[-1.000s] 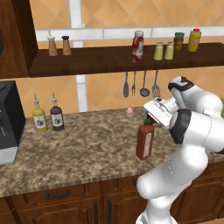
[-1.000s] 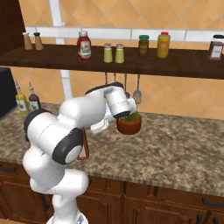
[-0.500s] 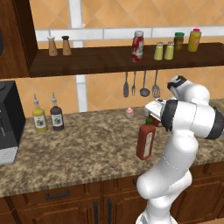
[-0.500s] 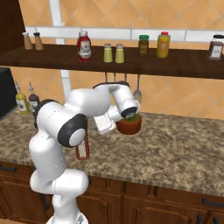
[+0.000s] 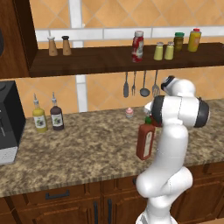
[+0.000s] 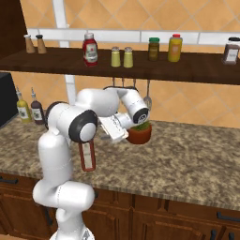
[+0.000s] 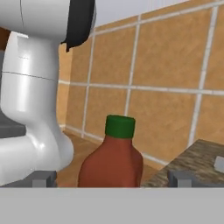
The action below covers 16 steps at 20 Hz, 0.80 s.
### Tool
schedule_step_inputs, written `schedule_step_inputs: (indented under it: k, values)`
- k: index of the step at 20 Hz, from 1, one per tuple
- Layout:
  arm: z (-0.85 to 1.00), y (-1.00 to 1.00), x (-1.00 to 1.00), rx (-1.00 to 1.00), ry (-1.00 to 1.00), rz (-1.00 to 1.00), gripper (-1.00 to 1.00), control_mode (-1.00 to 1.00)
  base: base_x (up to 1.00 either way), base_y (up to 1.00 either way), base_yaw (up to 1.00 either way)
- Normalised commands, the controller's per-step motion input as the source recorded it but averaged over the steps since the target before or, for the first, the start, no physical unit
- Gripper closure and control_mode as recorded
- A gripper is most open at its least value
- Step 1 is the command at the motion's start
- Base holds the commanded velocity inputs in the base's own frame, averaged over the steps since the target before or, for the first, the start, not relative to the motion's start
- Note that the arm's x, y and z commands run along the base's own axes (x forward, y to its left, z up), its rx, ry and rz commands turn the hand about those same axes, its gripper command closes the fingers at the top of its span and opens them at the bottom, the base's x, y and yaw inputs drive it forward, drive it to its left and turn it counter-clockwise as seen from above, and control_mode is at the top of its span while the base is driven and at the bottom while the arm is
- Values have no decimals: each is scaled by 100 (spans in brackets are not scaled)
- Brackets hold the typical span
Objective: Put the shaker and condiment bottle from the counter next to their counterparts in the cabinet.
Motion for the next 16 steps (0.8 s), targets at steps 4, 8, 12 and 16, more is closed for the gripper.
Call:
schedule_step_inputs:
  k: [4, 8, 12, 16]
  values:
    - [0, 1, -4, 0, -6, -18, -100, -100, 0, 0, 0]
    - [0, 1, -24, 0, -12, -26, -100, -100, 0, 0, 0]
    - [0, 10, -14, 0, -6, -19, -100, -100, 0, 0, 0]
    - [0, 24, 0, 0, 0, -2, -100, -100, 0, 0, 0]
